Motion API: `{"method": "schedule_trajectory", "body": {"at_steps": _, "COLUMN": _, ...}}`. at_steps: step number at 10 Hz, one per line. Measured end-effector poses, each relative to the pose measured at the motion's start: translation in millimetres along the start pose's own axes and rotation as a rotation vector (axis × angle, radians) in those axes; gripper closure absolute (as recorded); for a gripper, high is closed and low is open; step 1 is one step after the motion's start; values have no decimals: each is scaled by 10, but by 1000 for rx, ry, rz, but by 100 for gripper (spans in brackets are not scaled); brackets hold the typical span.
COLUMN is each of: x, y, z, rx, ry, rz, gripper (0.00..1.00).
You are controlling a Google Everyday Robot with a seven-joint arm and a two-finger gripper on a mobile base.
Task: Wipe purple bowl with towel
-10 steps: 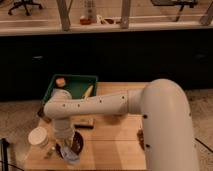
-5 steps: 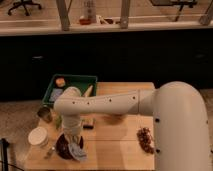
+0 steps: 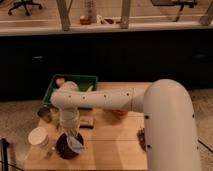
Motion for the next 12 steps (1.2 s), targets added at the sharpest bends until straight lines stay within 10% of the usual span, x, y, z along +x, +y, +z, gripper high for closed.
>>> {"method": "schedule_trajectory", "body": {"at_steps": 6, "x": -308, "y": -275, "z": 141, "rx": -31, "ry": -55, "rz": -102, "gripper": 100}}
{"method": "schedule_trajectory", "body": {"at_steps": 12, "x": -332, "y": 182, "z": 36, "rx": -26, "ry": -30, "rz": 12, "gripper": 100}}
